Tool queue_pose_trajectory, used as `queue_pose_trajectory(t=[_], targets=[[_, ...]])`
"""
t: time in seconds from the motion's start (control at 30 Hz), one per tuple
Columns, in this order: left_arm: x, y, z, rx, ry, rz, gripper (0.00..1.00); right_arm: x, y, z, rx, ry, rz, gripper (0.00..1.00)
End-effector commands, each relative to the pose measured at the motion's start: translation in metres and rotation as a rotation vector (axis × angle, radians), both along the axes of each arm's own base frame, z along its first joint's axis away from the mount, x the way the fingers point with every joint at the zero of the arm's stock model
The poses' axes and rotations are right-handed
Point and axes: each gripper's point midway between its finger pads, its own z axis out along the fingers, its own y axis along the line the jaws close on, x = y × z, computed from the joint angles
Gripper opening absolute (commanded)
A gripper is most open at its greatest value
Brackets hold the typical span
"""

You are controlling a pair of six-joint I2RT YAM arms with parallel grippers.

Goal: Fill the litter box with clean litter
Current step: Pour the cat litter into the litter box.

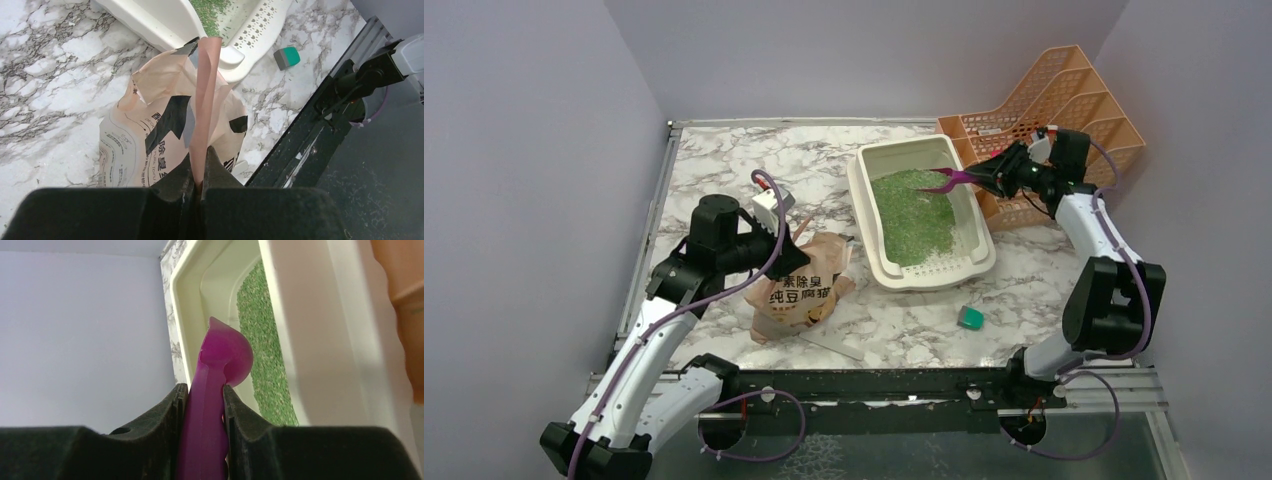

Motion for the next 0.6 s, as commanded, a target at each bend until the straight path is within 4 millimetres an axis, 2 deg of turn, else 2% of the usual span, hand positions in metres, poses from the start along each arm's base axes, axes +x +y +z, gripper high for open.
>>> queue_pose_trajectory(t=[0.0,0.2,0.37,0.57], targets=[[0.009,-0.012,0.038,-0.078,-0.113,-0.038,0.00,0.035,0.017,0.014,-0.033,-0.077,0.005,0.01],[0.011,-0.007,0.036,-0.044,-0.121,-0.027,0.00,0.057,0.031,0.016,-0.050,-0.105,0.009,0.01],[0.013,-0.006,0.037,-0.040,-0.111,-0.008,0.00,0.065,0.051,0.008,-0.065,-0.099,0.043,0.01],[0.016,-0.007,0.040,-0.041,-0.098,0.000,0.00,0.076,0.052,0.000,-0.049,-0.091,0.032,0.01]])
